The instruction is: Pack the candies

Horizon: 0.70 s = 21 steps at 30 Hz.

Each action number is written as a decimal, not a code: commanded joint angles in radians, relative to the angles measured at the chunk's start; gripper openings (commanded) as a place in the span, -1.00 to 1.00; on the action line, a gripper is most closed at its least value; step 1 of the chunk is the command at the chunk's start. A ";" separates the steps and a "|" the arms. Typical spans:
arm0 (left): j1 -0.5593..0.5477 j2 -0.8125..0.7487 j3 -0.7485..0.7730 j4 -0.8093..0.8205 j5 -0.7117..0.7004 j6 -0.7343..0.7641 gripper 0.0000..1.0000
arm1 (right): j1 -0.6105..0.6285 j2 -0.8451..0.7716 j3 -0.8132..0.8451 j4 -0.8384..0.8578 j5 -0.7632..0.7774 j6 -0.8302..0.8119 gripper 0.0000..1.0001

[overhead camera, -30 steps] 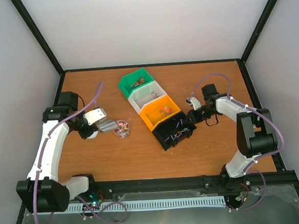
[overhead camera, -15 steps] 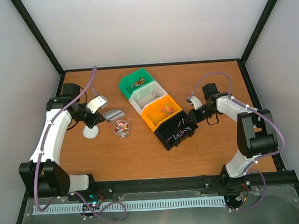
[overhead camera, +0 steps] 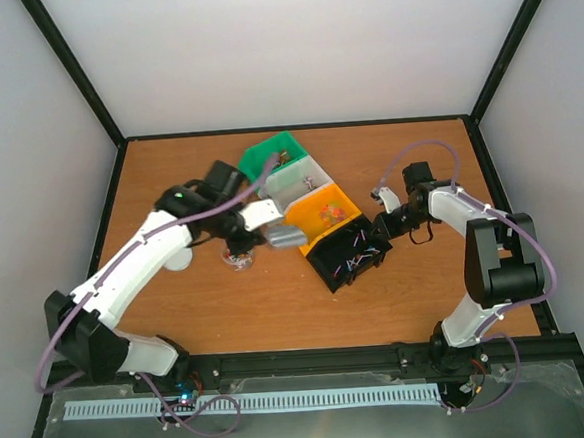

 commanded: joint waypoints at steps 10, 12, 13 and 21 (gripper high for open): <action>-0.483 0.367 0.273 -0.085 -0.406 -0.106 -0.98 | -0.012 -0.040 -0.033 0.007 -0.054 0.027 -0.95; -0.500 0.430 0.317 -0.111 -0.418 -0.110 -0.98 | -0.012 -0.043 -0.036 0.010 -0.057 0.032 -0.94; -0.504 0.463 0.341 -0.128 -0.420 -0.112 -0.98 | -0.012 -0.045 -0.037 0.013 -0.059 0.034 -0.94; -0.505 0.659 0.465 -0.087 -0.343 -0.130 -0.98 | -0.012 -0.047 -0.043 0.021 -0.072 0.049 -0.94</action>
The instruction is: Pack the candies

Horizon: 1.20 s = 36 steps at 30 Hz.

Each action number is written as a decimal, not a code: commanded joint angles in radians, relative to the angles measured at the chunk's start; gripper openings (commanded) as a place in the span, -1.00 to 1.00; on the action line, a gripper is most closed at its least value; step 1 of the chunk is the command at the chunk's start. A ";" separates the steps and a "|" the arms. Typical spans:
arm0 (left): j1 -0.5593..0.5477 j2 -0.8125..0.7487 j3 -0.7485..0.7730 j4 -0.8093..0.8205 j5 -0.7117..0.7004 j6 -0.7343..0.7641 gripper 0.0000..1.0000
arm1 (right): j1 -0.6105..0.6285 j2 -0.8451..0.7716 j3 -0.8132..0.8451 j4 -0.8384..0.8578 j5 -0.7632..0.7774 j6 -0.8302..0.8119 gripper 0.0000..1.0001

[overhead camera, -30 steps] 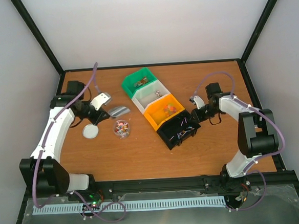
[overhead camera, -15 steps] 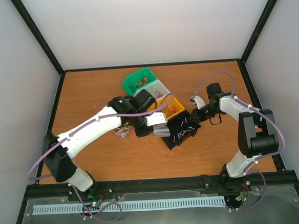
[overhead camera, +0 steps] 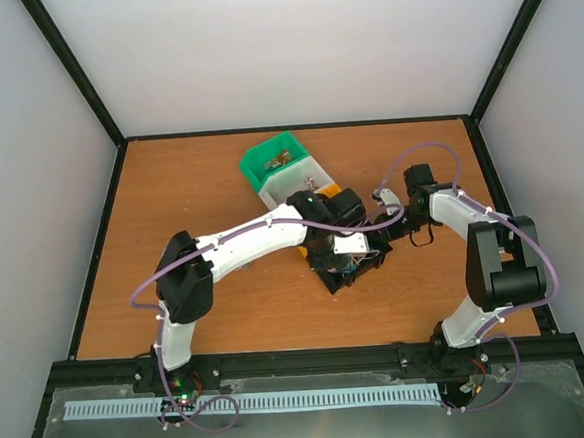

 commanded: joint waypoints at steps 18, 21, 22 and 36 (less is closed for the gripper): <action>0.144 -0.113 -0.495 0.883 0.502 -0.173 -0.98 | -0.008 -0.041 -0.017 0.011 -0.039 0.023 -0.94; 0.162 -0.181 -0.573 0.970 0.532 -0.153 -0.99 | -0.010 -0.038 -0.012 0.012 -0.033 0.020 -0.94; 0.167 -0.199 -0.587 0.986 0.542 -0.151 -0.99 | -0.010 -0.037 -0.011 0.010 -0.031 0.018 -0.94; 0.243 -0.369 -0.738 1.013 0.554 -0.128 -0.98 | -0.010 -0.033 -0.008 0.007 -0.015 0.009 -0.94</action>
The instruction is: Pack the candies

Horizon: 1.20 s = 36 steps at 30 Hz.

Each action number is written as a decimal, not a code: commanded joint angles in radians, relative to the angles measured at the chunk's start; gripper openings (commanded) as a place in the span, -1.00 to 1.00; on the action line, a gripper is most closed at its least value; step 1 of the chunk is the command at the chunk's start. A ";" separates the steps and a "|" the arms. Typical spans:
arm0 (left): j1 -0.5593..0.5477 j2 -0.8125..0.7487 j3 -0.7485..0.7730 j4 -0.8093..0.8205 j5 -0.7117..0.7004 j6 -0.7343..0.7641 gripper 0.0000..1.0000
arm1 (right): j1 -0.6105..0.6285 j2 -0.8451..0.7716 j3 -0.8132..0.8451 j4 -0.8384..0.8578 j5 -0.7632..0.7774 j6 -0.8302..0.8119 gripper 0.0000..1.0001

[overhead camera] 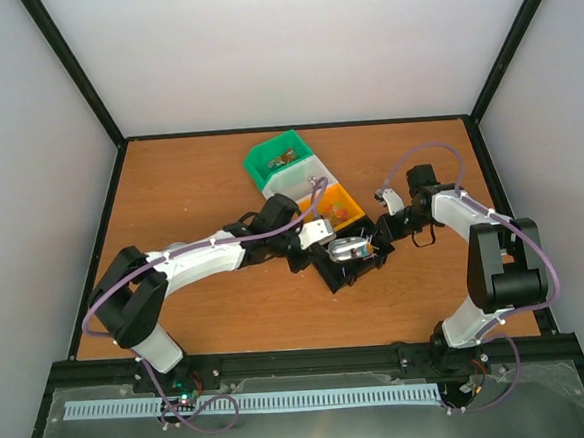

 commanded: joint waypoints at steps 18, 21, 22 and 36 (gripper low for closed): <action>0.135 -0.119 -0.049 -0.003 0.284 0.071 -0.98 | 0.002 -0.003 0.005 0.004 -0.023 0.003 -0.94; 0.154 -0.155 -0.046 -0.043 0.300 0.086 -0.98 | 0.003 -0.004 0.005 0.005 -0.021 0.002 -0.94; 0.164 -0.166 -0.038 -0.075 0.306 0.095 -0.98 | 0.003 -0.005 0.002 0.005 -0.020 0.002 -0.95; 0.527 -0.447 -0.018 -0.599 0.363 0.364 -0.98 | 0.003 -0.004 0.006 0.013 0.007 0.002 -0.94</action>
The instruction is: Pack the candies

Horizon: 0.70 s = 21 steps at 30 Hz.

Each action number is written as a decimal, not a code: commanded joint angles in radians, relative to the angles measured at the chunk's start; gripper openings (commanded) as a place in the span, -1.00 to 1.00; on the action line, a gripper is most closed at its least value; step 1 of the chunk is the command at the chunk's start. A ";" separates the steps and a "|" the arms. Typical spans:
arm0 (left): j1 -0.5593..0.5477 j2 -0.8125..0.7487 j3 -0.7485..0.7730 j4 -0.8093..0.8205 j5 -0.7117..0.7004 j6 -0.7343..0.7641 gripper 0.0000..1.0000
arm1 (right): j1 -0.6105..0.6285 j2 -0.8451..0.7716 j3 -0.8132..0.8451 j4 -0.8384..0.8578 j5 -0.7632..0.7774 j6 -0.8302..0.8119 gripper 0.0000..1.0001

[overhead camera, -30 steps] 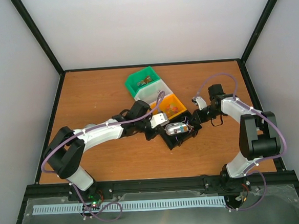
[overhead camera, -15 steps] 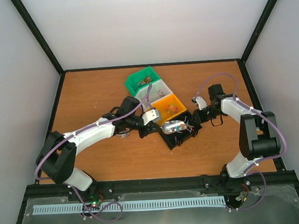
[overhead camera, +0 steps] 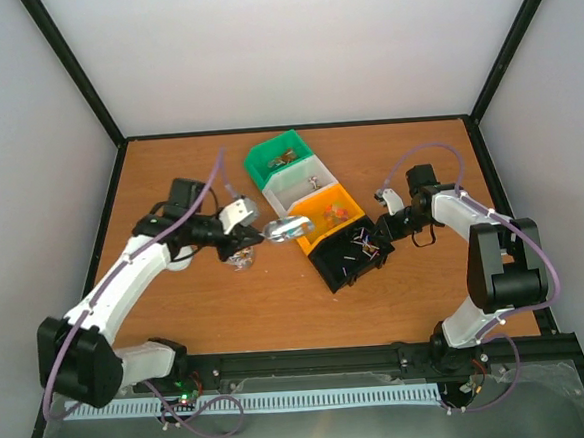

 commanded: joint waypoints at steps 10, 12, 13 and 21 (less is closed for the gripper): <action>0.461 -0.179 0.011 -0.490 0.030 0.414 -0.99 | 0.002 -0.004 0.012 0.004 0.001 -0.003 -0.94; 0.532 -0.165 0.015 -0.544 0.024 0.492 -0.98 | 0.003 -0.006 0.010 0.003 0.000 -0.003 -0.94; 0.566 -0.158 0.021 -0.566 0.017 0.522 -0.98 | 0.003 -0.006 0.010 0.003 0.001 -0.004 -0.94; 0.627 -0.154 0.022 -0.605 -0.123 0.600 -0.98 | 0.003 -0.006 0.017 -0.004 -0.006 -0.007 -0.94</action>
